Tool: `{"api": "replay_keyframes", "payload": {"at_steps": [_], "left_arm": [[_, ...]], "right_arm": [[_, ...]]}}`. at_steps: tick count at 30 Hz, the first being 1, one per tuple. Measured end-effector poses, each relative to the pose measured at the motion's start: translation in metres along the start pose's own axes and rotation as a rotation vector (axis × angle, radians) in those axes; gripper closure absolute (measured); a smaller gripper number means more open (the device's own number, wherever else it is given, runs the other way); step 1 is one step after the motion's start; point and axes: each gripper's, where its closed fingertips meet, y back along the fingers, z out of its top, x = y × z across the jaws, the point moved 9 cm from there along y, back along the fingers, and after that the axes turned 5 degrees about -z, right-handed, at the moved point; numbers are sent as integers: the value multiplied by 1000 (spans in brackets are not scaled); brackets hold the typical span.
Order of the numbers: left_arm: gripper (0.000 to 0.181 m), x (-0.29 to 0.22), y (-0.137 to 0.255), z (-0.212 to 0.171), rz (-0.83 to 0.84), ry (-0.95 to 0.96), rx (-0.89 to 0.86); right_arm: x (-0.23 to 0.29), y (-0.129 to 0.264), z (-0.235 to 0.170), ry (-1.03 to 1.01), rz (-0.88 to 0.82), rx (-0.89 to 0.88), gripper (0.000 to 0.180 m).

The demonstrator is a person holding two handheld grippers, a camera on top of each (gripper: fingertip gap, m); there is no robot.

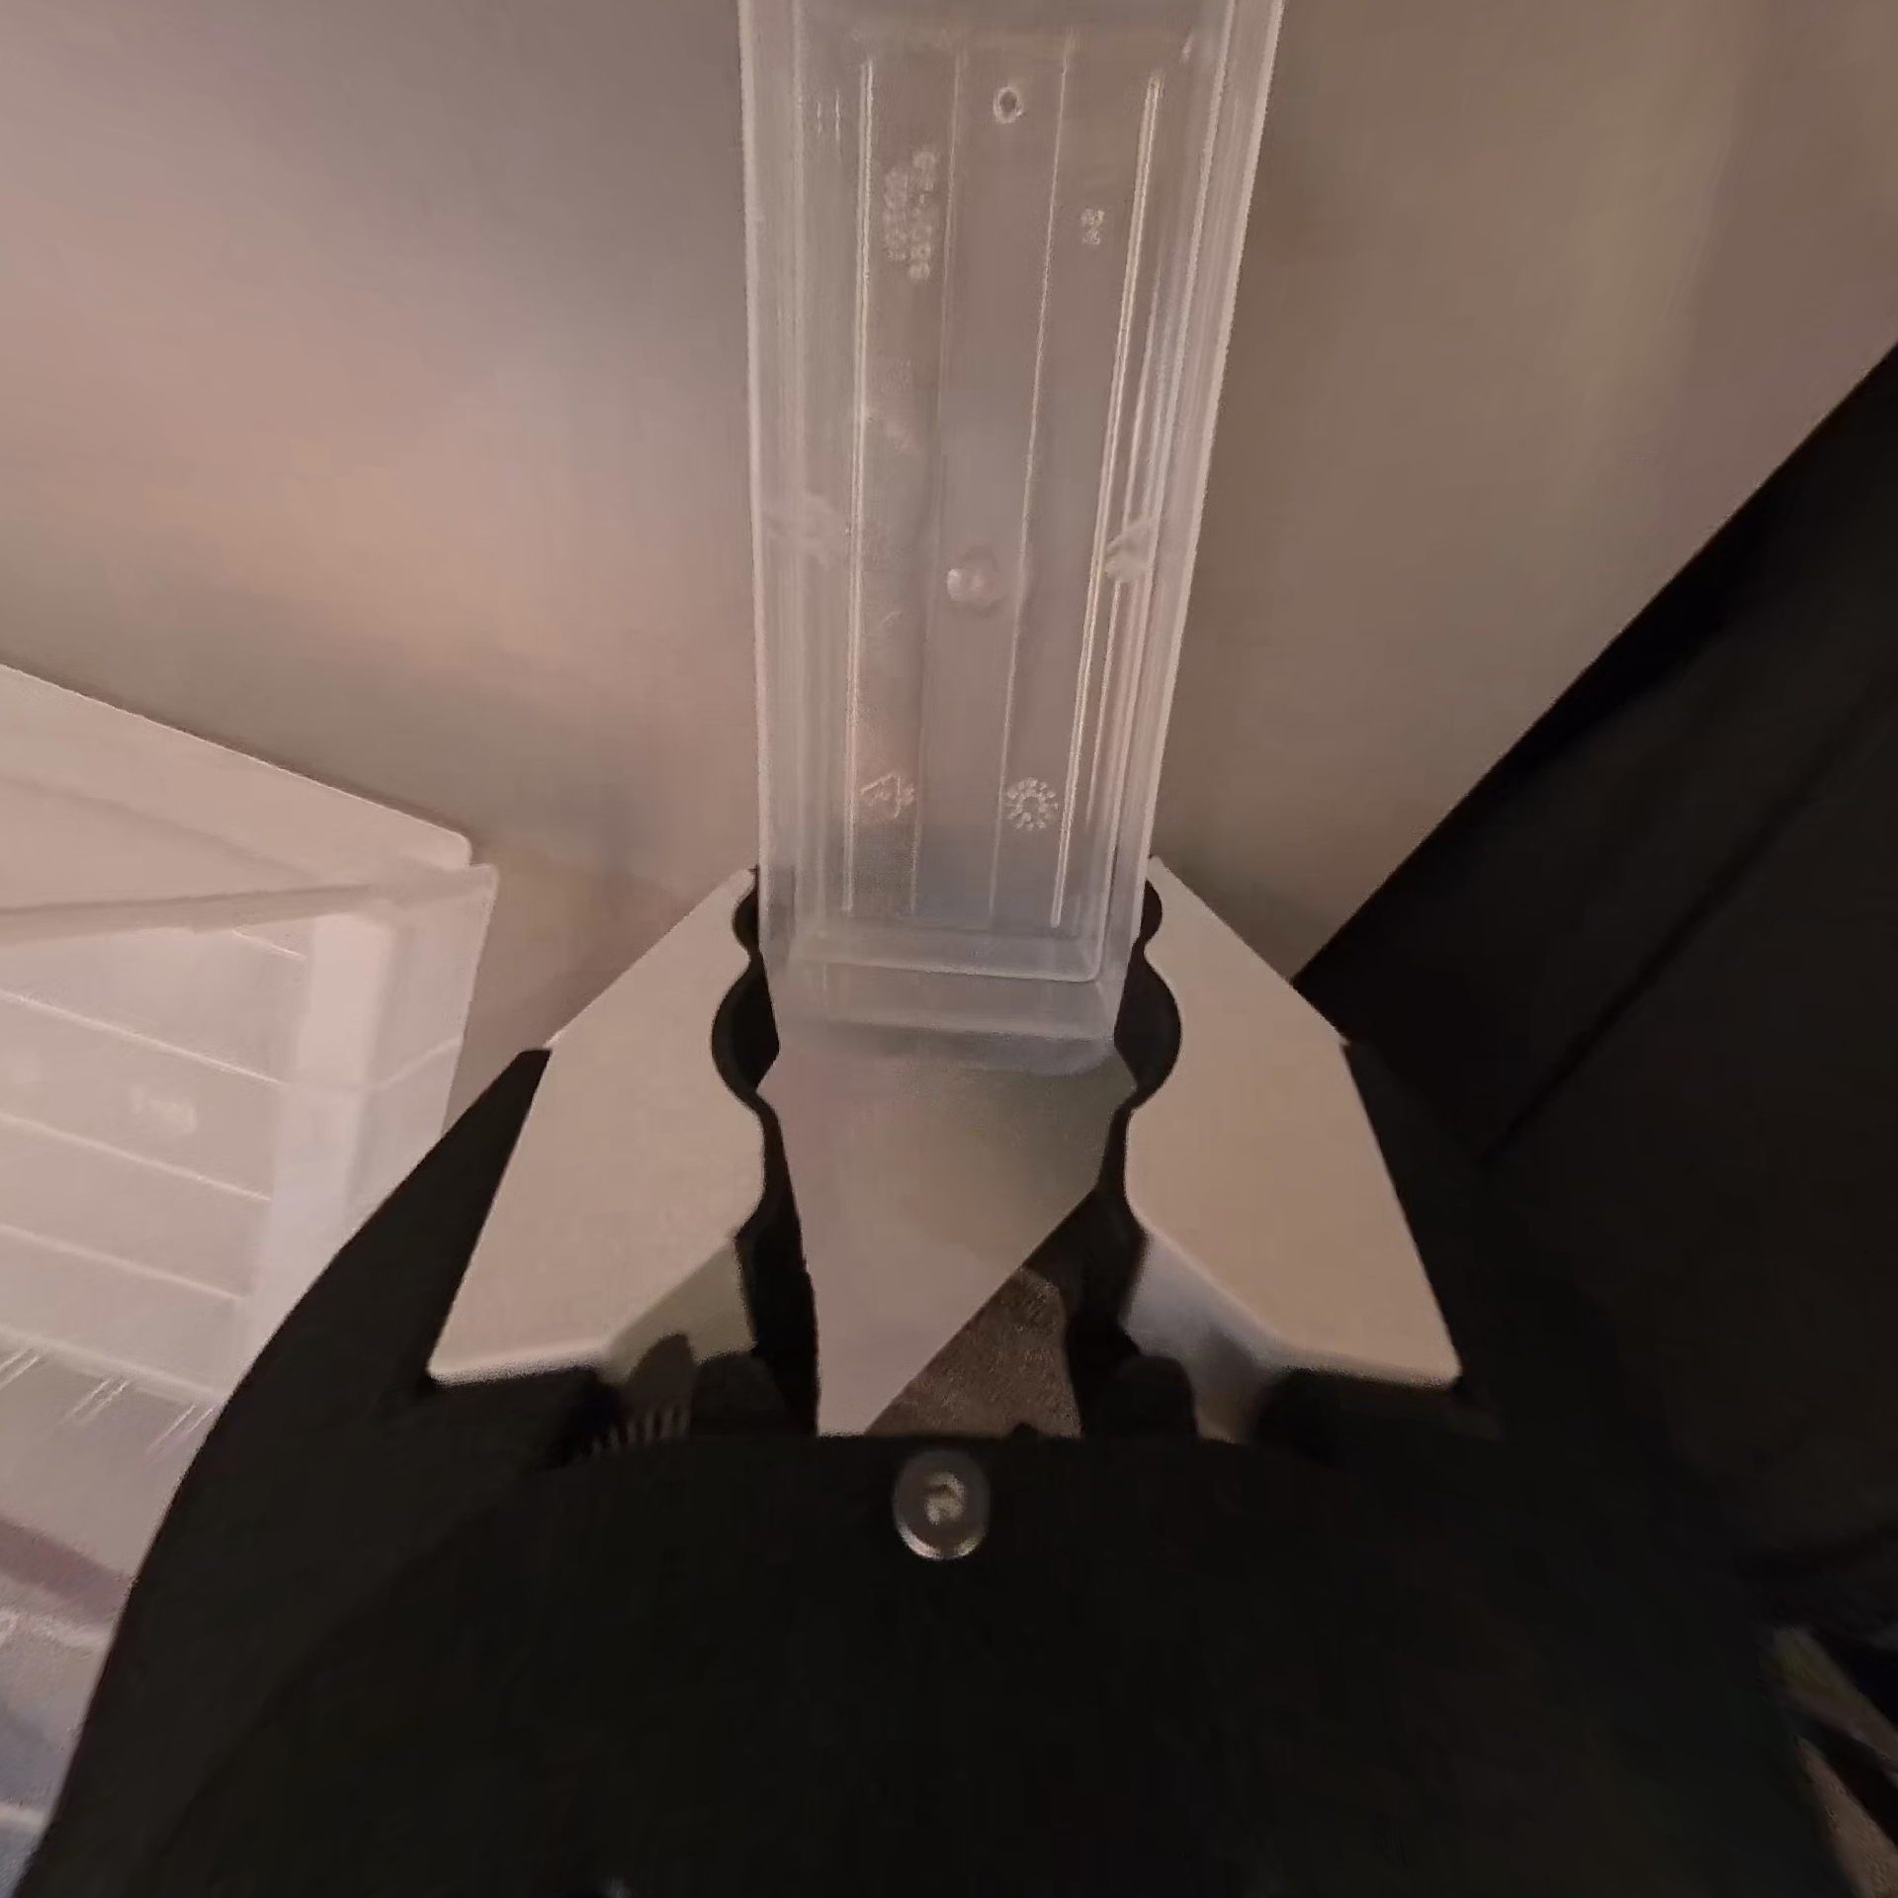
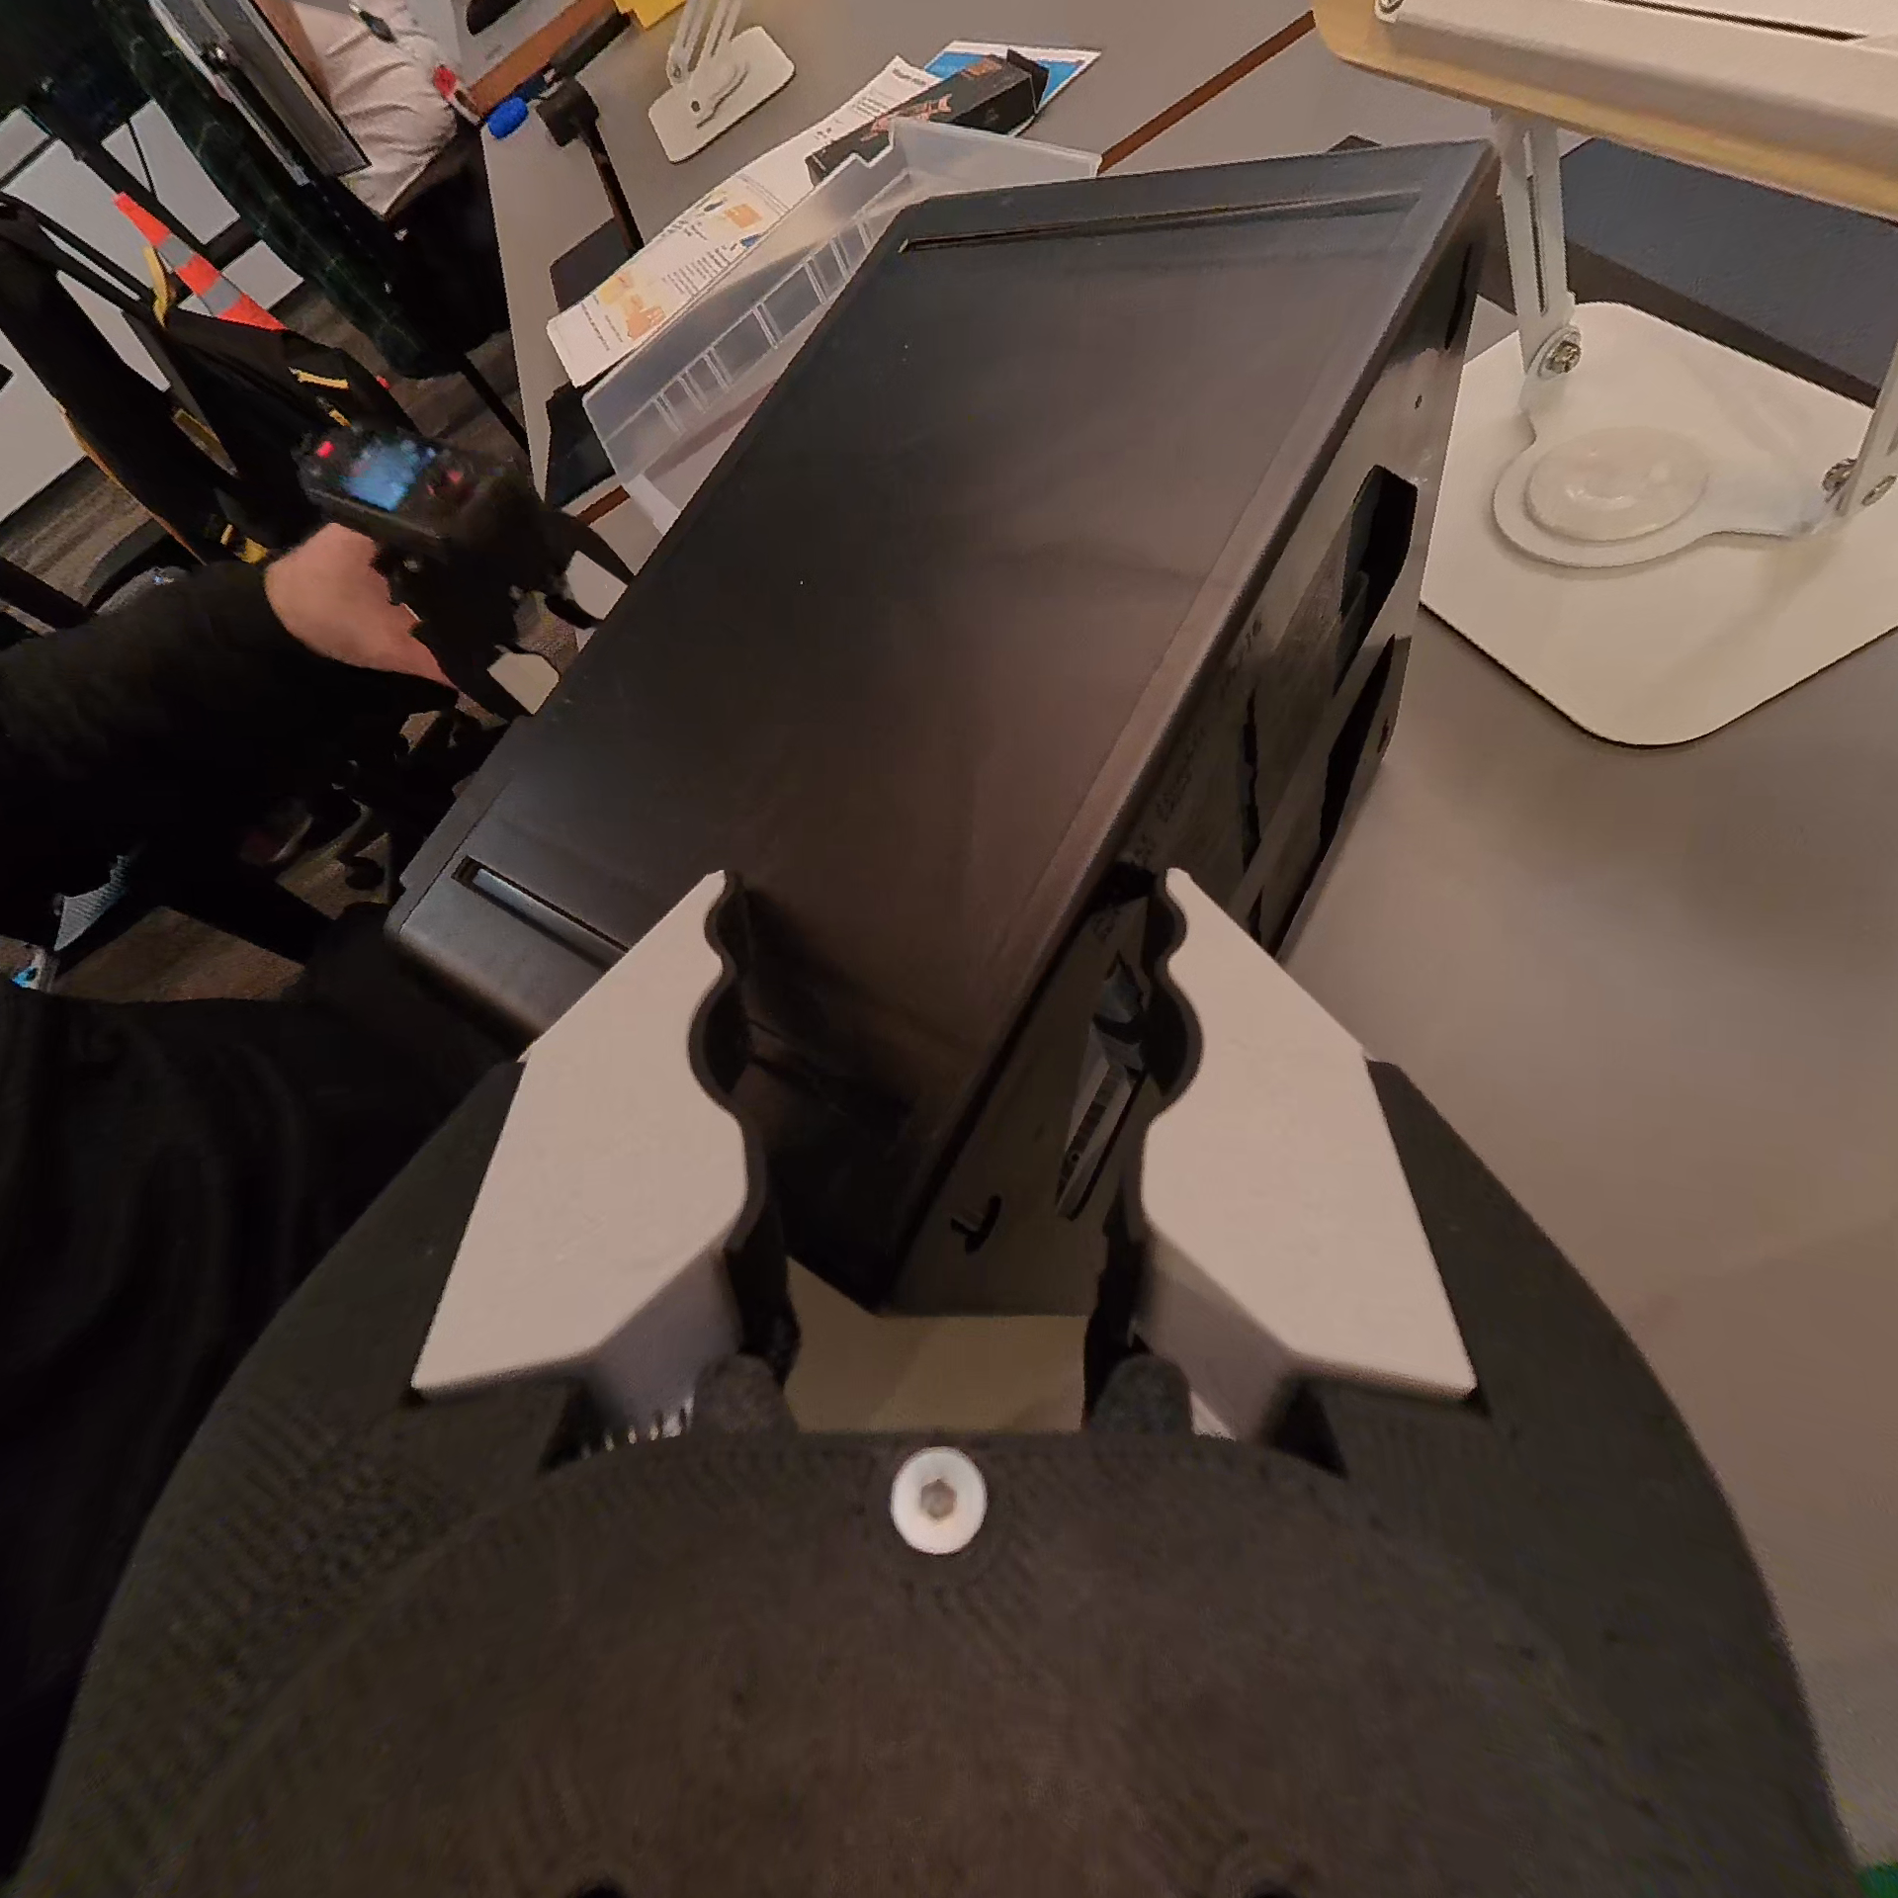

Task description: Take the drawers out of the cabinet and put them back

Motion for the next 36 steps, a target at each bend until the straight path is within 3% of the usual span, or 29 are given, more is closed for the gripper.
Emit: {"api": "replay_keyframes", "payload": {"at_steps": [11, 23, 36], "left_arm": [[116, 39, 103, 77, 102, 57, -51], [116, 67, 112, 120, 64, 43, 76], [116, 66, 115, 131, 21, 63, -106]], "right_arm": [[0, 0, 0, 2, -2, 0, 103], [-1, 0, -1, 3, 9, -5, 103], [-1, 1, -1, 4, 11, -8, 104]]}}
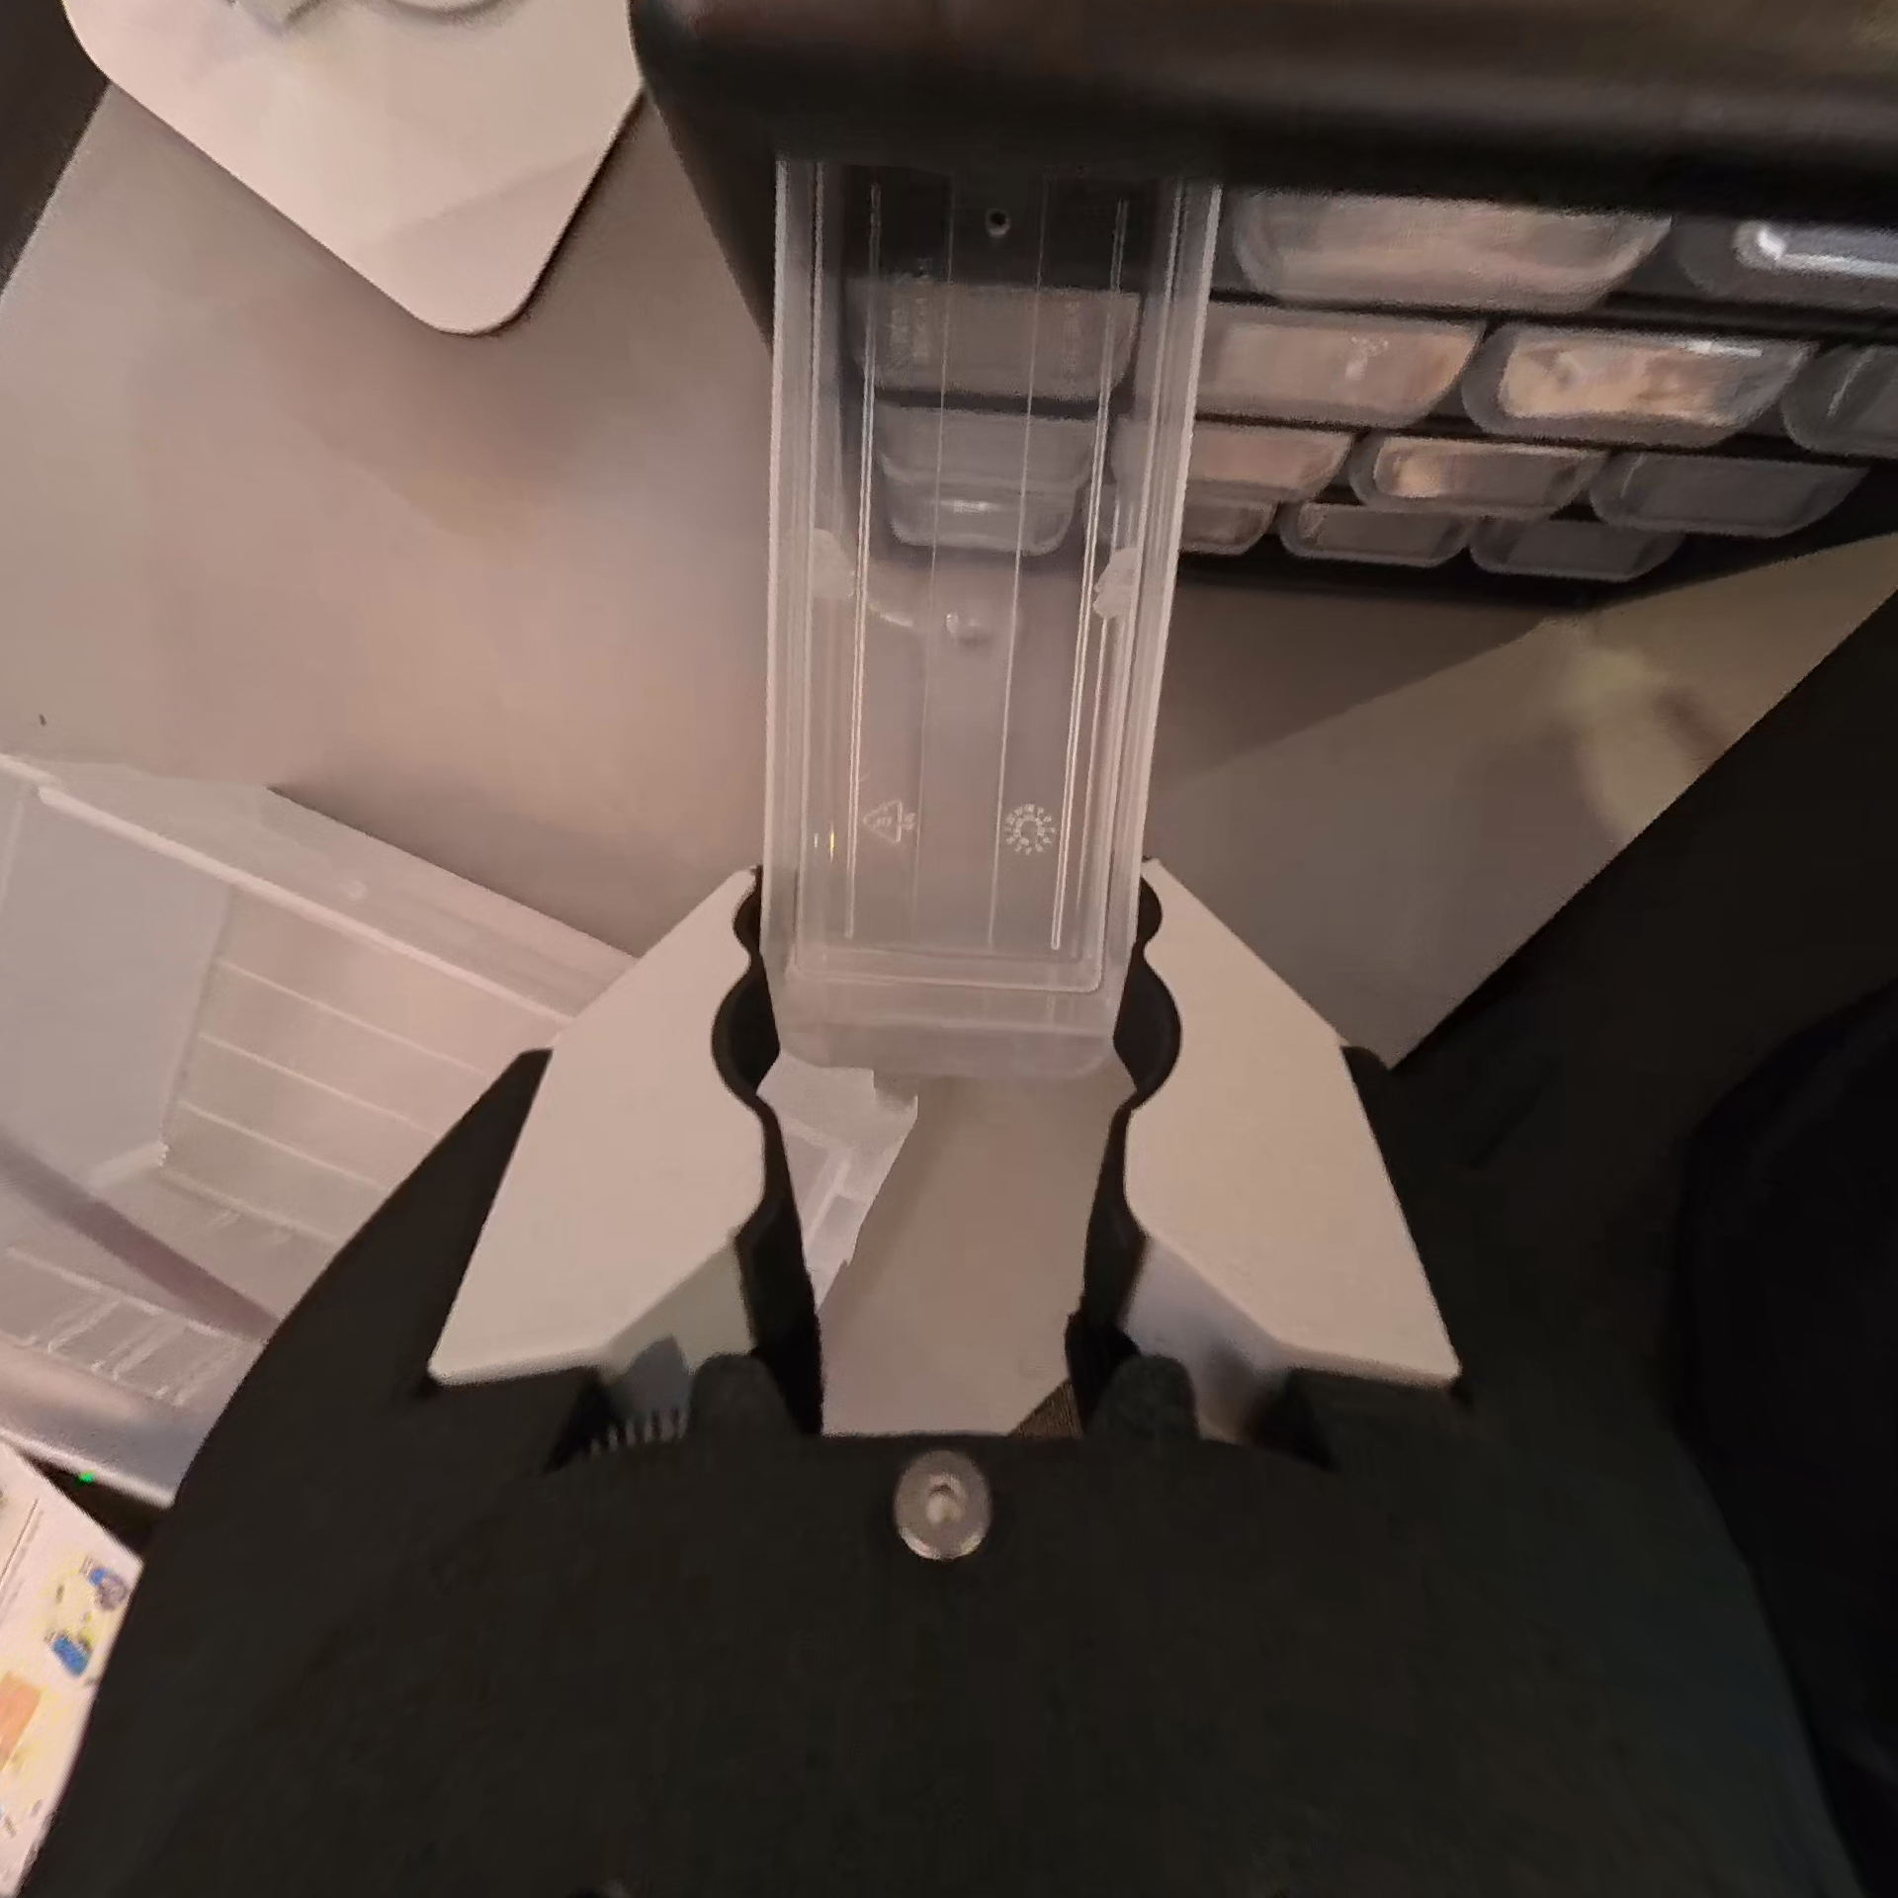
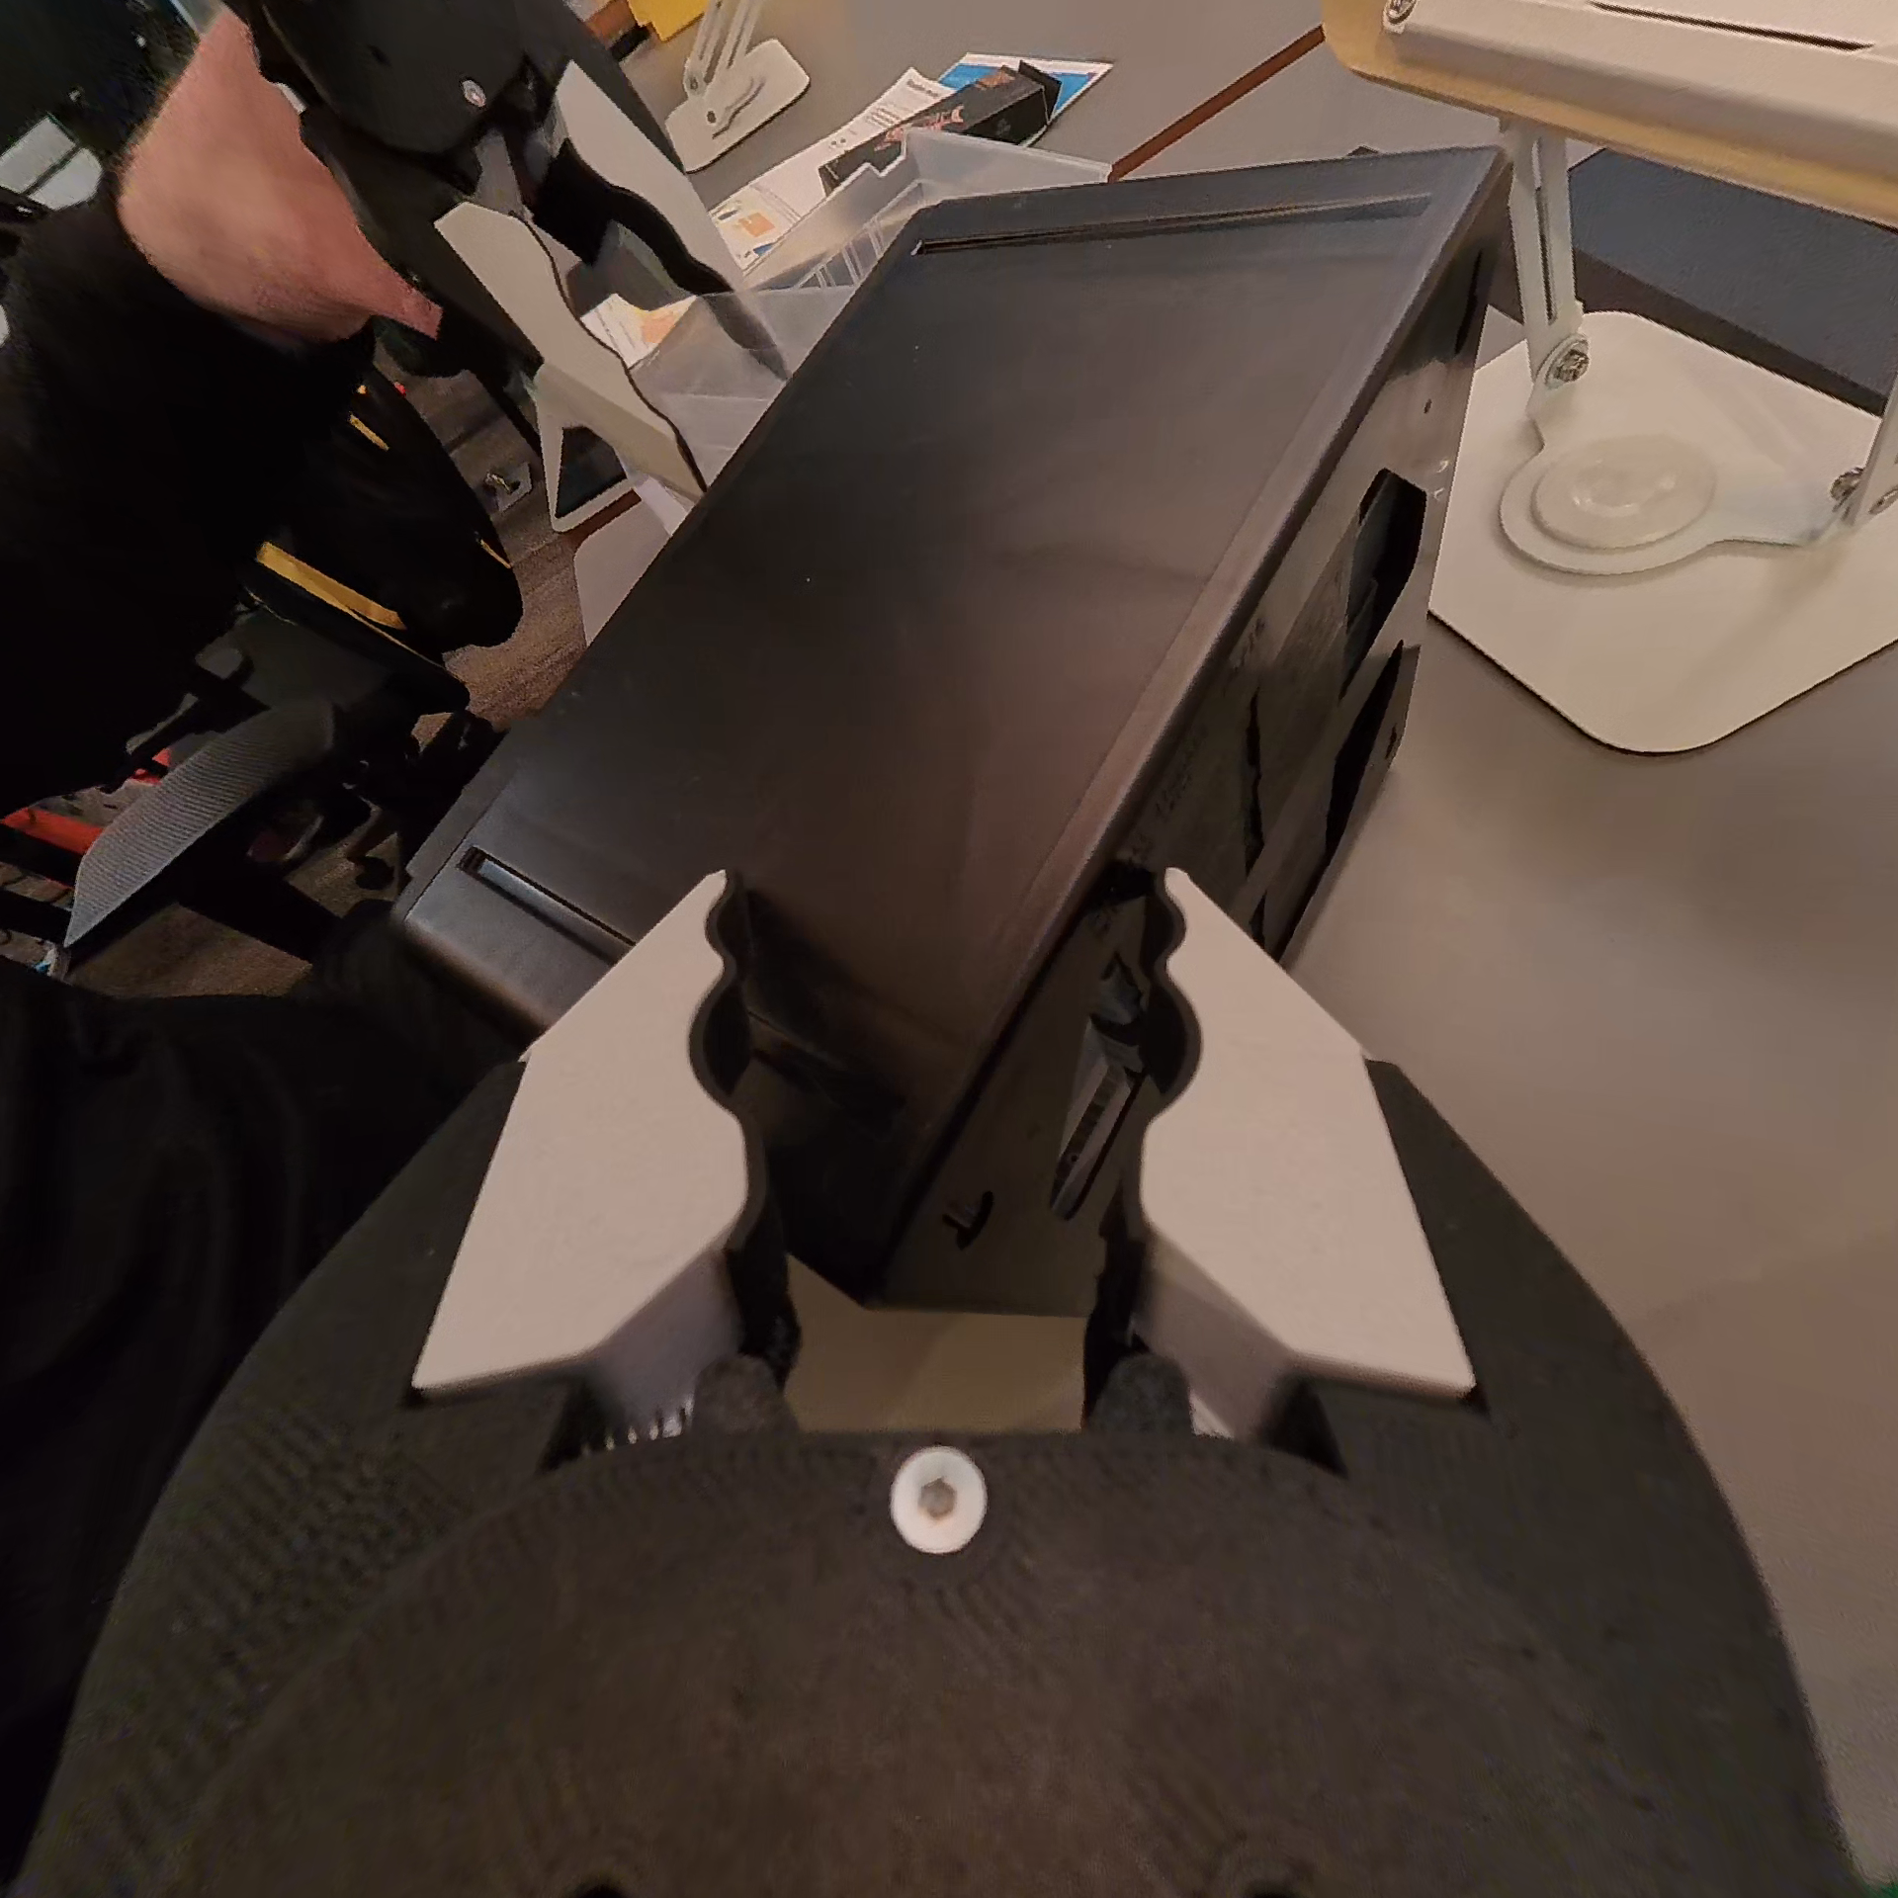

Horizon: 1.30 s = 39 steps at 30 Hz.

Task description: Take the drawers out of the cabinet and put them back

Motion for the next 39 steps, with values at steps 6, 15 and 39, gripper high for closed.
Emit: {"api": "replay_keyframes", "payload": {"at_steps": [6, 15, 39], "left_arm": [[115, -1, -18, 33, 19, -19, -83], [76, 9, -1, 29, 142, -256, -152], [93, 29, -22, 64, 120, -532, -208]], "right_arm": [[0, 0, 0, 0, -3, 2, 103], [0, 0, 0, 3, 1, 1, 103], [0, 0, 0, 4, 10, -2, 103]]}}
